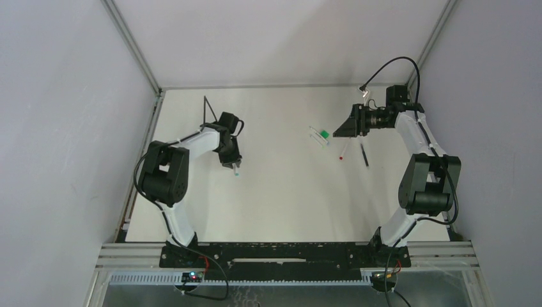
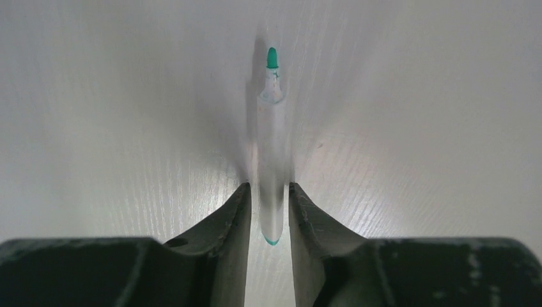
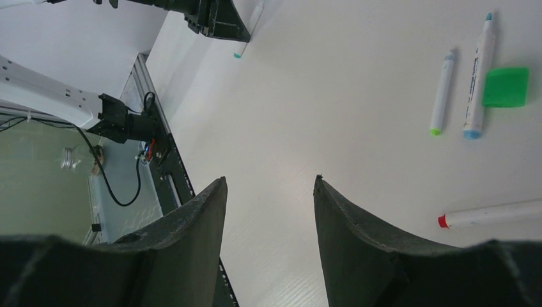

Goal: Insert the pens into the pen caps
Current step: Move the pen to the center of the board, then pick up the pen from the center of the board.

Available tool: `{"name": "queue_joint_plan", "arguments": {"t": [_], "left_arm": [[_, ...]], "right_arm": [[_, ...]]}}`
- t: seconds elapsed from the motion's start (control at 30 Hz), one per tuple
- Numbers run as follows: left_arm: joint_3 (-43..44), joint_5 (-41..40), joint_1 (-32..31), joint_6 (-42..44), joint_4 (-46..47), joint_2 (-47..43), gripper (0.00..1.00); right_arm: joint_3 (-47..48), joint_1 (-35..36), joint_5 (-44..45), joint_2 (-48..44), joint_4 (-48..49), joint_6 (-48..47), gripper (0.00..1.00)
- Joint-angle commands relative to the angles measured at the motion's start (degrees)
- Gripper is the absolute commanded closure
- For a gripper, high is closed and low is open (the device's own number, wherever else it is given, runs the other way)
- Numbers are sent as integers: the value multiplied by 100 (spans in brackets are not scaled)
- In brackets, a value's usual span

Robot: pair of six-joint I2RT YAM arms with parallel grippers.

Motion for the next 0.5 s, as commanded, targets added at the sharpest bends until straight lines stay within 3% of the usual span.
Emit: {"name": "queue_joint_plan", "arguments": {"t": [0.0, 0.23, 0.47], "left_arm": [[29, -150, -31, 172, -254, 148, 65], [150, -19, -24, 241, -268, 468, 64], [38, 146, -30, 242, -195, 476, 90]], "right_arm": [[-43, 35, -126, -346, 106, -18, 41], [-44, 44, -135, -382, 109, -22, 40], [-61, 35, -135, -408, 94, -42, 40]]}}
